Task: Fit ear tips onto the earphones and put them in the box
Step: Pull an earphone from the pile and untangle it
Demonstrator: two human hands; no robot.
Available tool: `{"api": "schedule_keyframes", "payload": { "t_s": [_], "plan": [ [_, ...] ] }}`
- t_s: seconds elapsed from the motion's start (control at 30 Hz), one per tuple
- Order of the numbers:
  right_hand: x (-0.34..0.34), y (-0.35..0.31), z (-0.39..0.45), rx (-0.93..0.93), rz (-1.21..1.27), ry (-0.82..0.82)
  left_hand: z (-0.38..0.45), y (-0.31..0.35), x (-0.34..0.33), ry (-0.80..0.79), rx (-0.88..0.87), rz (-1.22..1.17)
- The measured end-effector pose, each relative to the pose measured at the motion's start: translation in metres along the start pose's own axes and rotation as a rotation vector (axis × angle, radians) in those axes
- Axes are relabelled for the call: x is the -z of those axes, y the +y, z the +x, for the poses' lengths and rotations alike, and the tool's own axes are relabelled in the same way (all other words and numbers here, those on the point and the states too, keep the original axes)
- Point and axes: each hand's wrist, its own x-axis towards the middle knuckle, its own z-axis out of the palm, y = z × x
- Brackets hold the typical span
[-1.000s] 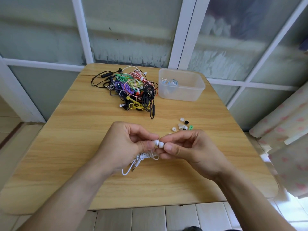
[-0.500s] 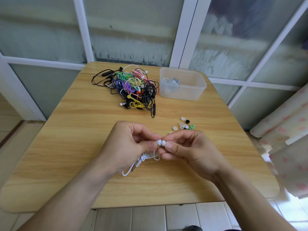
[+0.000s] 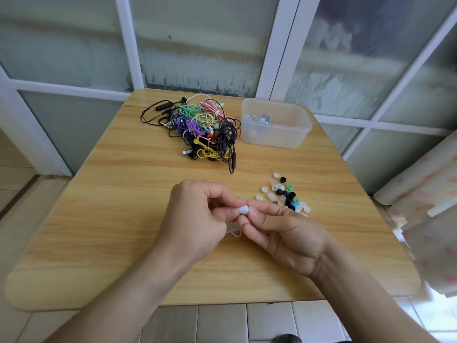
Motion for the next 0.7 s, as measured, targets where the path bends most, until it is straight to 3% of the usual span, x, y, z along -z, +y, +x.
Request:
{"api": "schedule_keyframes", "payload": {
  "t_s": [0.13,0.3,0.4,0.57,0.7],
  "plan": [
    [-0.001,0.001,-0.001,0.003,0.059,0.009,-0.001,0.001,-0.001,0.033,-0.043,0.02],
    [-0.003,0.004,-0.005,0.512,-0.51,0.127,0.001,0.002,0.003,0.044,0.068,-0.029],
    [-0.003,0.004,-0.006,0.657,-0.713,0.142,0.002,0.002,0.005,0.031,0.14,-0.061],
    [-0.004,0.001,-0.01,0.667,-0.803,0.132,0.002,0.002,0.005,0.021,0.165,-0.054],
    [-0.009,0.002,-0.007,0.533,-0.556,0.153,-0.001,0.002,-0.002,0.084,0.084,0.001]
  ]
}}
